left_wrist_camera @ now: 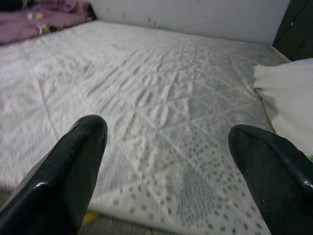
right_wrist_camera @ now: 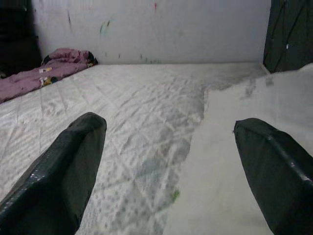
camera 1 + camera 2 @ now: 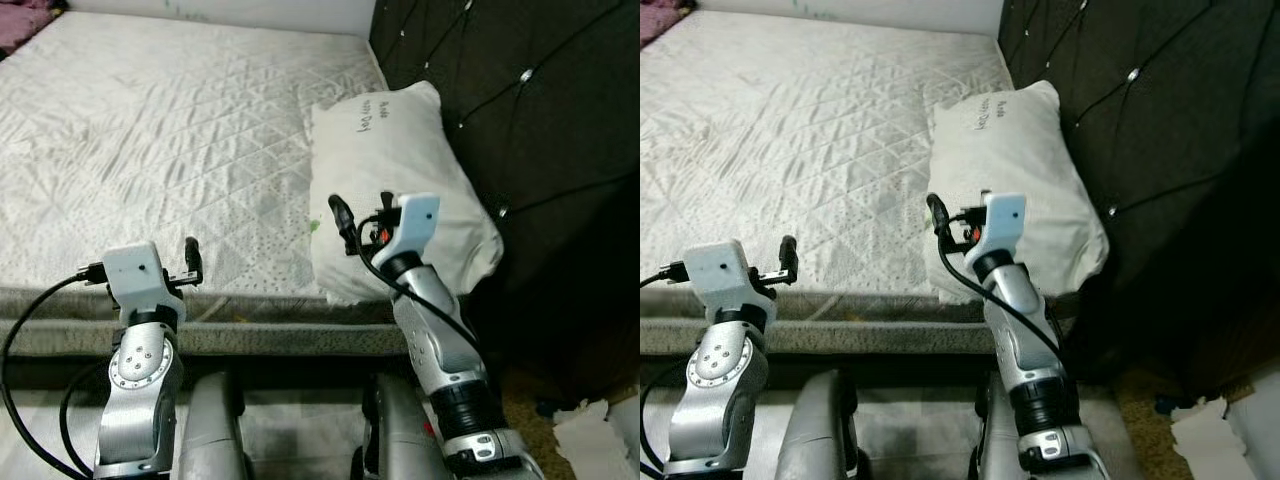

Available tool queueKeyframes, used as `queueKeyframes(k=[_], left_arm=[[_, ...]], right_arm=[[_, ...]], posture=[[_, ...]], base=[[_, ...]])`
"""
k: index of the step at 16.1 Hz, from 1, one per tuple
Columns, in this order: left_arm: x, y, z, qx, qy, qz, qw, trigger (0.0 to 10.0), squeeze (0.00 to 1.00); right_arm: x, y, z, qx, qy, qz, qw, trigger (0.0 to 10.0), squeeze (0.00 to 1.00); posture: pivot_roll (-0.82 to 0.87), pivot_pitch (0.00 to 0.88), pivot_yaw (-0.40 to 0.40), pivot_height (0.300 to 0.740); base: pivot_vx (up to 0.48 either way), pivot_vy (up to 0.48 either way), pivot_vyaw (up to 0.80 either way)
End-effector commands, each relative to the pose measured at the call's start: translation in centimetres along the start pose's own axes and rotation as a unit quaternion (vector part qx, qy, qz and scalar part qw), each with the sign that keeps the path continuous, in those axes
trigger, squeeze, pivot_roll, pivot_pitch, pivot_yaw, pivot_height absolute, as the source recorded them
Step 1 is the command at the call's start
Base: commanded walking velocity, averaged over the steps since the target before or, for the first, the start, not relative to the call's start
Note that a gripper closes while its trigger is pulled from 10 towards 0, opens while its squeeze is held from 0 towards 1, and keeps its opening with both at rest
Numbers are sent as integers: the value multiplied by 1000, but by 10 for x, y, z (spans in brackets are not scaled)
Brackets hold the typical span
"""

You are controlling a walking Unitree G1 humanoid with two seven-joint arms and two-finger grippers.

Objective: Clean up the room

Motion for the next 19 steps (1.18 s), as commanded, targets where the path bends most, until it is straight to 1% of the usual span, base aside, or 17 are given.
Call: queueKeyframes(k=[1,2,3,4,5,6,7,10,15,16,17,18,19], left_arm=[[7,0,-8,-18,12,-15,1000,10000,0],[7,1,-8,-20,20,-16,999,10000,0],[7,1,-8,-20,18,-15,1000,10000,0],[6,2,-9,-22,17,-13,1000,10000,0],[6,3,-9,-23,19,-13,999,10000,0],[6,4,-10,-23,32,-13,999,10000,0],[6,5,-11,-22,40,-12,999,10000,0],[6,5,-13,-25,43,-11,999,10000,0],[6,7,-12,-25,25,-11,999,10000,0],[6,6,-13,-32,14,-13,999,10000,0],[6,6,-13,-34,5,-14,999,10000,0],[6,6,-13,-35,3,-14,999,10000,0],[6,6,-14,-35,3,-13,999,10000,0]], right_arm=[[2,1,-6,-9,1,0,1000,10000,0],[2,0,-7,-11,0,0,1000,10000,0],[2,0,-8,-13,0,0,1000,10000,0],[2,-1,-9,-14,-1,-1,1000,10000,0],[3,0,-9,-15,-2,-1,1000,10000,0],[3,0,-10,-16,-4,-1,1000,10000,0],[4,0,-12,-18,-6,-1,1000,10000,0],[2,1,-14,-22,-9,3,1000,10000,0],[0,3,-15,-27,-19,8,999,10000,0],[0,3,-18,-33,-21,9,999,10000,0],[-2,1,-25,-54,-23,14,998,10000,0],[-5,0,-31,-74,-25,24,997,10000,0],[-8,0,-34,-80,-24,31,996,10000,0]], posture=[[0,0,-45,679],[-1,0,-44,689],[-5,0,-41,699],[-10,0,-39,719],[-11,0,-39,724],[-12,0,-39,739],[-10,0,-40,740],[-4,0,-43,740],[-6,0,-45,740],[-7,0,-45,740],[-9,0,-44,740],[-9,0,-44,740],[-16,0,-42,740]], base=[[0,0,0],[0,0,0],[0,0,0],[0,0,0],[0,0,0],[0,0,0],[0,0,0],[0,0,0],[0,0,0],[0,0,0],[0,0,0],[0,0,0],[0,0,0]])
Point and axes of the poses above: a point about 5 cm out from each wrist's last joint towards the gripper, its own y axis pointing out of the wrist towards the gripper, its own x axis along the axis of the wrist's last joint, z = x × y, the point moved 6 cm from there along y, pointing out of the wrist towards the gripper, and after that the axes turned 11 degrees about y, right-handed, at the moved point
